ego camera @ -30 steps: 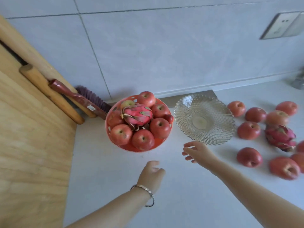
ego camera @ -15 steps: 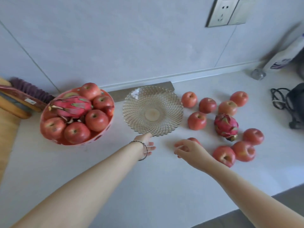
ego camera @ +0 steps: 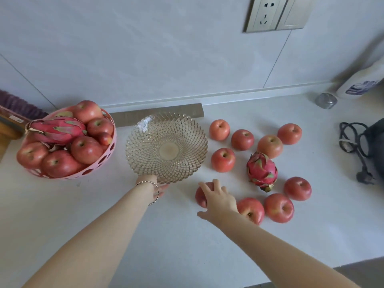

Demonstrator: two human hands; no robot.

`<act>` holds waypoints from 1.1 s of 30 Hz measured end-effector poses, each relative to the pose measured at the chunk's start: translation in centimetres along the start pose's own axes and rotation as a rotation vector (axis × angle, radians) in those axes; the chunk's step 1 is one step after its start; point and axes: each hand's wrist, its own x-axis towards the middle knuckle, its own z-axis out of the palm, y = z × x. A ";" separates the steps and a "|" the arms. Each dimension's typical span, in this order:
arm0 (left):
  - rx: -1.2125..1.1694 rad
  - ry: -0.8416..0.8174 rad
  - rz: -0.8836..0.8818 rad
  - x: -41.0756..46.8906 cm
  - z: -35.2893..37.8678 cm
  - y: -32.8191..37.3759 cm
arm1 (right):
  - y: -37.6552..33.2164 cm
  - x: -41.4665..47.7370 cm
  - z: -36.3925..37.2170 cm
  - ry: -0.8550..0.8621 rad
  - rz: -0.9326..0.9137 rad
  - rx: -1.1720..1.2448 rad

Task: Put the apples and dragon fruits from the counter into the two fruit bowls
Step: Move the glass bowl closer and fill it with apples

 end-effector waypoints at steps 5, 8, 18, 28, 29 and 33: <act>0.124 0.035 -0.005 -0.8 -2.8 -1.2 | 0.8 -0.2 -0.3 0.009 0.133 0.194; 0.166 0.002 -0.022 -1.3 -4.1 -1.9 | 1.8 -1.8 -1.6 0.111 0.140 0.300; 0.308 -0.042 -0.050 -3.2 -7.8 -6.7 | -2.2 -1.2 -3.4 0.093 0.064 0.717; 0.538 -0.033 0.023 -4.5 -9.0 -7.2 | -7.5 2.6 1.2 0.026 0.028 0.537; 0.580 -0.012 0.042 -4.5 -9.0 -7.1 | -7.5 2.8 1.3 0.033 0.044 0.551; 0.673 0.089 0.105 -4.8 -8.7 -6.7 | -7.0 3.2 1.3 0.005 0.051 0.591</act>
